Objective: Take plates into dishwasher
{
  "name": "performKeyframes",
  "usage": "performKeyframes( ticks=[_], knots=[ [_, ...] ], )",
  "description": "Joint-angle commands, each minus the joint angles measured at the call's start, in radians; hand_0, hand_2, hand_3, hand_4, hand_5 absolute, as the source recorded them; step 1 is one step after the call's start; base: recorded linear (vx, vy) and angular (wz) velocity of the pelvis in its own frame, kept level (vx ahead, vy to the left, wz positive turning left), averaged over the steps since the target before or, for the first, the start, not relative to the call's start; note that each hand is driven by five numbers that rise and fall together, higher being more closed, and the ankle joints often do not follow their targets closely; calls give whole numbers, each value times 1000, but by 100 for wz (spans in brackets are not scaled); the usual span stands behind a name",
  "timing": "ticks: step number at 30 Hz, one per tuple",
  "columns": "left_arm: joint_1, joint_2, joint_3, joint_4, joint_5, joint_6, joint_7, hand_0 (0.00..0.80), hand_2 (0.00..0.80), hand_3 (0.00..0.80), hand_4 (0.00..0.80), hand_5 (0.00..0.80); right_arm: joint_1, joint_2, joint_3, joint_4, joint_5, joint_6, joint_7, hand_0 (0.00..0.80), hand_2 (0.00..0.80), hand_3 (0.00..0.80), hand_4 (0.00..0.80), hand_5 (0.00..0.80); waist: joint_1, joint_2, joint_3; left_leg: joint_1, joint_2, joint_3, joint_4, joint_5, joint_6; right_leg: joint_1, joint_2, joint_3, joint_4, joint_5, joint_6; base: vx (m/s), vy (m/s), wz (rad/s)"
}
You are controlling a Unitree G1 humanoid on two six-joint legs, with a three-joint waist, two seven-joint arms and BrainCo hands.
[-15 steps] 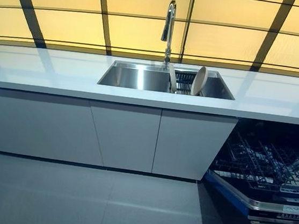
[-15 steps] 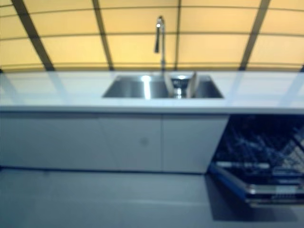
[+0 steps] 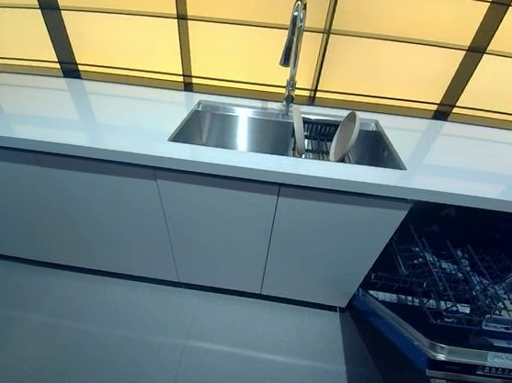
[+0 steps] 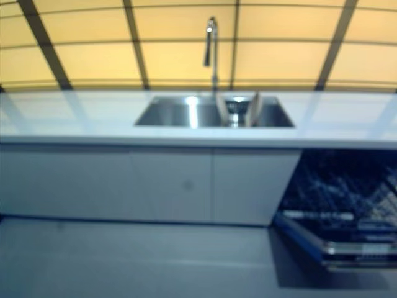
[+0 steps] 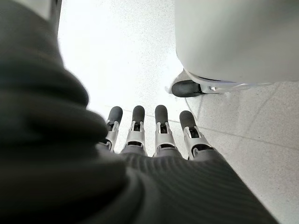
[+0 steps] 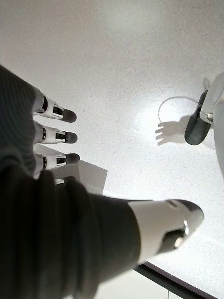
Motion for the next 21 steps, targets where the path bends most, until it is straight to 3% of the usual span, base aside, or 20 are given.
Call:
performKeyframes(
  ticks=[1,13,17,21],
  knots=[
    [-53,-31,-23,33,31,5,-13,0,0,0,0,0,-75,-24,9,45,-18,-15,1,0,0,0,0,0,6,3,20,12,-83,-6,2,-74,81,-27,69,20,57,-61,24,0,0,0],
    [-58,-34,1,45,5,5,-10,0,0,0,0,0,-88,-18,6,53,3,7,73,0,0,0,0,0,11,4,11,35,-79,-20,2,-79,85,-15,71,15,85,-89,10,2,-6,0],
    [-62,-31,13,44,-6,-6,-2,0,0,0,0,0,-95,-18,9,48,3,15,68,0,0,0,0,0,14,2,21,38,-70,-23,21,-82,89,-37,72,18,162,-130,-7,-9,-55,1],
    [-81,-31,44,37,-77,-10,30,0,0,0,0,0,-110,-26,17,38,29,48,59,0,0,0,0,0,22,-42,69,-107,-54,-12,369,-185,93,-60,52,27,225,-151,-47,-52,-129,2]
  ],
)
